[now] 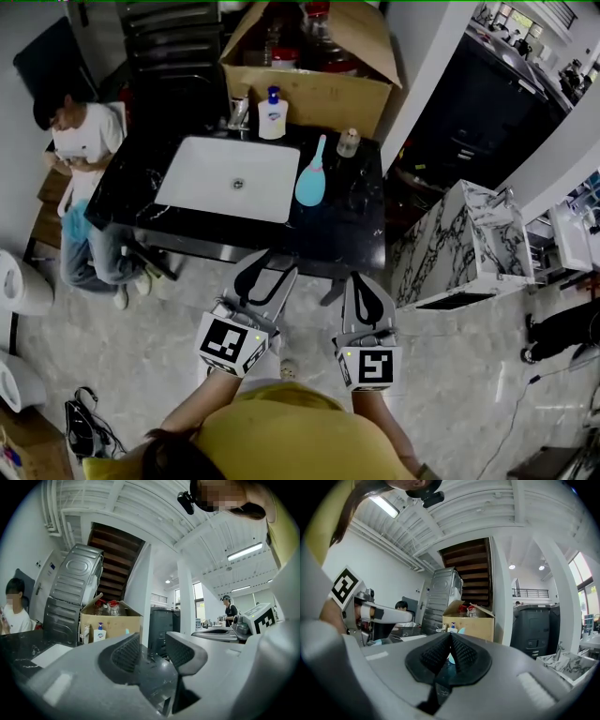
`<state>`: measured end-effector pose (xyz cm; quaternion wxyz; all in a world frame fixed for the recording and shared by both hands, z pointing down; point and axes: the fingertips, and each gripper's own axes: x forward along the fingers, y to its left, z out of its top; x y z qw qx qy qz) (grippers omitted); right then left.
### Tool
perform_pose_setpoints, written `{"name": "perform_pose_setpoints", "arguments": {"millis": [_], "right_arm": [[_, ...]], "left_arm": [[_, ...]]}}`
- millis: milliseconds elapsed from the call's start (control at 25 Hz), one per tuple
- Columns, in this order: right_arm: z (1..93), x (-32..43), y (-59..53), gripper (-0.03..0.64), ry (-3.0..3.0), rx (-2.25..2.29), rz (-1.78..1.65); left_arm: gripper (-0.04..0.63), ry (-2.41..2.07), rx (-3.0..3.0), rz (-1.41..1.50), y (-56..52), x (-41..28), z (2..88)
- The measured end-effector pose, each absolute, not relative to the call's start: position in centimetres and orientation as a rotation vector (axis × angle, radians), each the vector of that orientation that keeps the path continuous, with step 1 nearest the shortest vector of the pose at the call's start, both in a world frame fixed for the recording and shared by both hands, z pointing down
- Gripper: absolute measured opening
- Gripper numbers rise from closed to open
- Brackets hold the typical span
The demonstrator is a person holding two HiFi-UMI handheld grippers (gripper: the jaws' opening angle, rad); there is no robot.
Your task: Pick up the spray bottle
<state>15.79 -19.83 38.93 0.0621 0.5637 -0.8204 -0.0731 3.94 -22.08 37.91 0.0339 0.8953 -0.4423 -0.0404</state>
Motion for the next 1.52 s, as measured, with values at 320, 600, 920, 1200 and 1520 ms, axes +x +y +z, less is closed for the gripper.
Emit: {"name": "perform_pose_setpoints", "arguments": {"millis": [320,600,920,1200,1520], "right_arm": [[38.9,16.2,-29.5,0.002,-2.459,1.733,-0.234],[39.5,16.0,-37.0,0.002,-2.409,1.765,-0.186],[40.9,16.2,-42.0,0.002,-2.408,1.823,-0.113],[43.0,16.8,-44.6,0.0,-2.43,1.726,-0.085],[46.6,17.5,-46.3,0.002,-2.434,1.597,-0.012]], "left_arm": [[0.178,-1.309,2.784,-0.072,-32.3,4.9,38.7],[0.195,-1.226,2.808,-0.023,-40.5,6.3,40.4],[0.197,-1.13,2.802,0.075,-46.3,8.1,43.3],[0.254,-1.094,2.734,0.204,-48.5,9.2,47.5],[0.319,-1.092,2.694,0.324,-50.1,10.6,51.2]]}}
